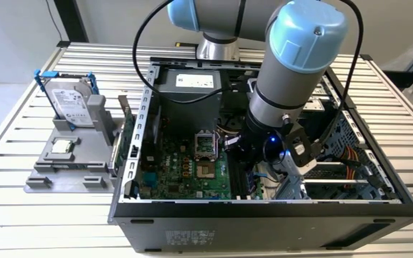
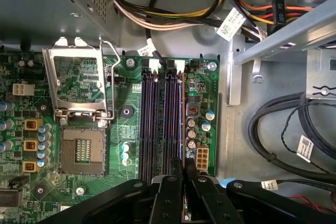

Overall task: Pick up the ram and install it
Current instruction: 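Insert the ram into the slot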

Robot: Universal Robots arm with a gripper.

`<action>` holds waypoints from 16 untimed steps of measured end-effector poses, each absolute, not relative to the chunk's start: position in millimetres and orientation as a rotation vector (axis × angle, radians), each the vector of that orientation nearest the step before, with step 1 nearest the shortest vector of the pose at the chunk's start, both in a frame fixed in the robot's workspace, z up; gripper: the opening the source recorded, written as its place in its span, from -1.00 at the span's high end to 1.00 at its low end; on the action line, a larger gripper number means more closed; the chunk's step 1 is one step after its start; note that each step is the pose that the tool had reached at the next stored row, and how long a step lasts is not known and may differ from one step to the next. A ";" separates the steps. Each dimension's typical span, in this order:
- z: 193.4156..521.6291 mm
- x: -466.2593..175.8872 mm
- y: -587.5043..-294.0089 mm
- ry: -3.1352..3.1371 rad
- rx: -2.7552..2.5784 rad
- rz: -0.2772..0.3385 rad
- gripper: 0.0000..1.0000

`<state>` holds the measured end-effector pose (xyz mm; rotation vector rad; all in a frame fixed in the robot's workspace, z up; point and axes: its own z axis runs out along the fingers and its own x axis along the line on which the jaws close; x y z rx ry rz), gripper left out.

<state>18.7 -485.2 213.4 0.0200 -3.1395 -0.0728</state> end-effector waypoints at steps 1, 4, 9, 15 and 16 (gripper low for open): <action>213.4 18.7 -485.1 -3.140 0.019 -0.073 1.00; 213.3 18.7 -485.1 -3.140 0.018 -0.073 1.00; 213.3 18.7 -485.1 -3.140 0.013 -0.073 1.00; 212.5 18.7 -485.1 -3.140 0.000 -0.073 1.00; 212.2 18.7 -485.1 -3.140 -0.002 -0.073 1.00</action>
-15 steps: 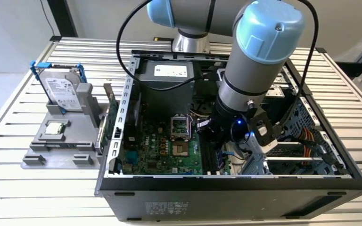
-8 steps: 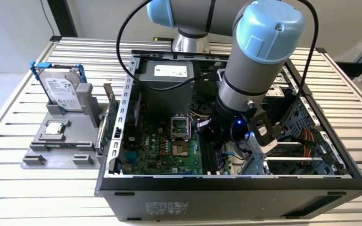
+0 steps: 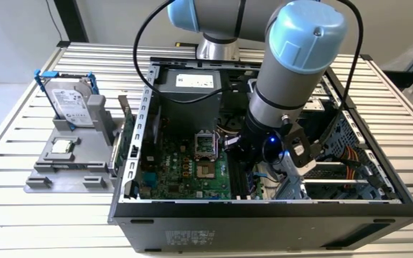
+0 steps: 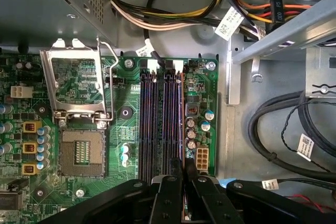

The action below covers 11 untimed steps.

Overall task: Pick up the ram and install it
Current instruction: 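Insert the ram into the slot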

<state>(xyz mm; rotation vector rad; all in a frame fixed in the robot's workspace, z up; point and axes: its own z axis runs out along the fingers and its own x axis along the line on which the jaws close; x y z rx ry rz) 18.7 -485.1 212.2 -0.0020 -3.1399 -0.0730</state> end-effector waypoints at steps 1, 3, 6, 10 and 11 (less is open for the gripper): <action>211.9 18.6 -485.1 -3.140 -0.003 -0.073 1.00; 211.7 18.6 -485.1 -3.140 -0.003 -0.071 1.00; 211.6 18.6 -485.1 -3.139 -0.005 -0.069 1.00; 211.3 18.7 -485.1 -3.139 -0.017 -0.067 1.00; 211.2 18.8 -485.1 -3.139 -0.027 -0.067 1.00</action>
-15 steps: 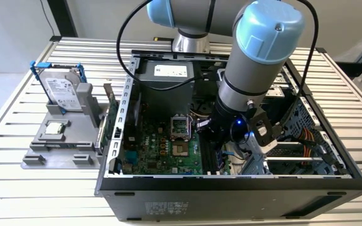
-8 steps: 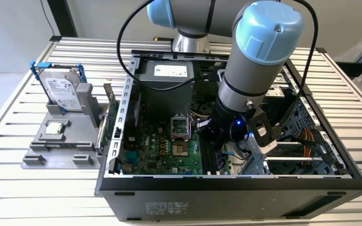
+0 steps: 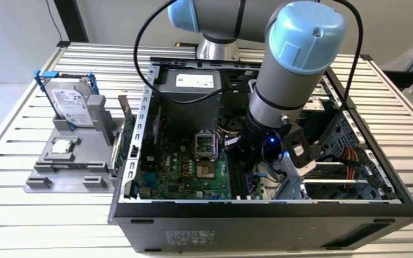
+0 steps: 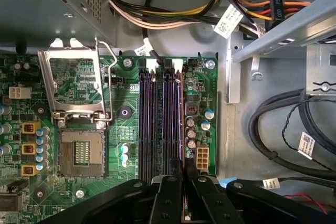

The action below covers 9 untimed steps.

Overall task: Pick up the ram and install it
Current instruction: 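Insert the ram into the slot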

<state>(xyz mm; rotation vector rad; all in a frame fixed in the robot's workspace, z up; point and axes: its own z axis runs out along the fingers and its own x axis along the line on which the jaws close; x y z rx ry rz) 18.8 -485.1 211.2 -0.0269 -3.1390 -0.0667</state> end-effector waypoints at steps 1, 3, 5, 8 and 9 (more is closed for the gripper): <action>211.1 18.8 -485.1 -3.139 -0.036 -0.066 1.00; 210.8 18.7 -485.1 -3.139 -0.053 -0.065 1.00; 210.5 18.7 -485.1 -3.139 -0.059 -0.064 1.00; 209.6 18.7 -485.1 -3.139 -0.059 -0.061 1.00; 209.3 18.7 -485.1 -3.139 -0.059 -0.059 1.00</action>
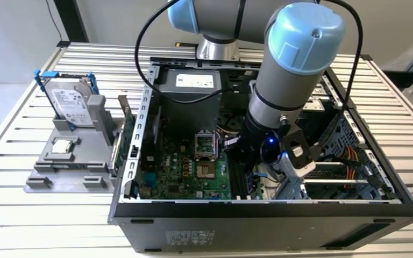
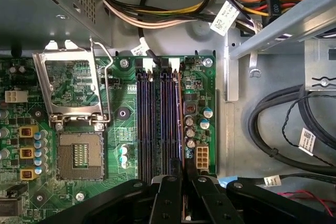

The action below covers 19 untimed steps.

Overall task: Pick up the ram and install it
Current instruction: 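Insert the ram into the slot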

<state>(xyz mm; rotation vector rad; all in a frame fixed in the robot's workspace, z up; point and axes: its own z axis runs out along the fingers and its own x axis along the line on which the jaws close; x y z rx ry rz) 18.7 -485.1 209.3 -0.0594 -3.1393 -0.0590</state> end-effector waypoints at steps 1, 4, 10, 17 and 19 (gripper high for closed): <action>209.0 18.7 -485.0 -3.139 -0.059 -0.057 1.00; 208.5 18.7 -484.9 -3.140 -0.059 -0.050 1.00; 208.5 18.7 -484.9 -3.139 -0.059 -0.047 1.00; 209.2 18.7 -484.0 -3.140 -0.059 -0.042 1.00; 210.4 18.7 -484.0 -3.140 -0.059 -0.041 1.00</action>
